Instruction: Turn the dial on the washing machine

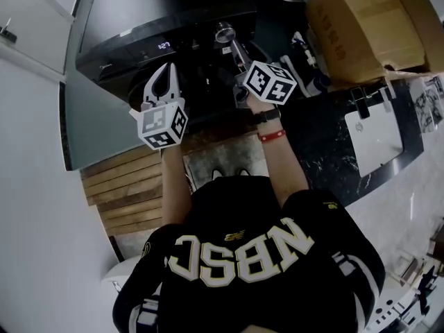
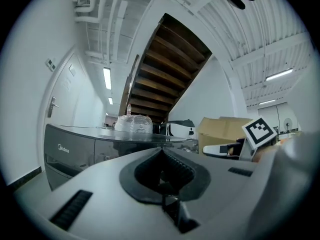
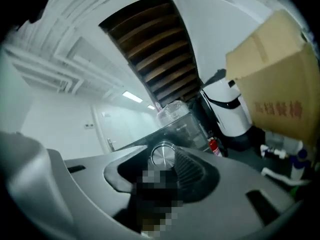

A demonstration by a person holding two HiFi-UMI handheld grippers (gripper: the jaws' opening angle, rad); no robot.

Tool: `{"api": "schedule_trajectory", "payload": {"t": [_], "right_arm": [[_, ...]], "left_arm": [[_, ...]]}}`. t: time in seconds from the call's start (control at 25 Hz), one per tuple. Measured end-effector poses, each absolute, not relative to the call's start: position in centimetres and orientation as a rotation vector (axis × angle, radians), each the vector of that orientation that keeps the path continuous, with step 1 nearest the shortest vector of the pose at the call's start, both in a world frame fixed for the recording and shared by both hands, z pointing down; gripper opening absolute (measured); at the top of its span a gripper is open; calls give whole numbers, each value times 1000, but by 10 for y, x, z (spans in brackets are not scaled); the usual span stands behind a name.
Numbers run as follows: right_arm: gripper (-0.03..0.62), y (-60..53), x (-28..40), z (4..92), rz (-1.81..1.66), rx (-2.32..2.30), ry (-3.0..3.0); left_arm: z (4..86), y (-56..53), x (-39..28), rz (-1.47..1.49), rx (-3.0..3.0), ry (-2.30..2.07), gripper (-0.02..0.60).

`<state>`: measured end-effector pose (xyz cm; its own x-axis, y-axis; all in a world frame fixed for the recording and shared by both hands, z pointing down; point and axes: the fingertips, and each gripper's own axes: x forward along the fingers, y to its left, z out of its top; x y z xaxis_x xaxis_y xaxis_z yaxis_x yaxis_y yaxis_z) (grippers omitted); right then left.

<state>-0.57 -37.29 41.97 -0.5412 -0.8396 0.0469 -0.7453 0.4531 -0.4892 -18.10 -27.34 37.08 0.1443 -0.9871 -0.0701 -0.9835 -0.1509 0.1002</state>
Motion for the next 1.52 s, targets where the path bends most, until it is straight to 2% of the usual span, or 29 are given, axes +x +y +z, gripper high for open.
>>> {"api": "schedule_trajectory", "payload": {"t": [0.36, 0.72, 1.52], "right_arm": [[94, -335, -9, 402, -161, -1548, 2729], [8, -314, -11, 388, -60, -1517, 2729], [8, -299, -15, 387, -16, -1495, 2750]], "left_arm": [[365, -264, -177, -169, 2374, -2053, 15], [363, -256, -174, -174, 2396, -2057, 15], [371, -250, -172, -105, 2401, -2101, 15]]}}
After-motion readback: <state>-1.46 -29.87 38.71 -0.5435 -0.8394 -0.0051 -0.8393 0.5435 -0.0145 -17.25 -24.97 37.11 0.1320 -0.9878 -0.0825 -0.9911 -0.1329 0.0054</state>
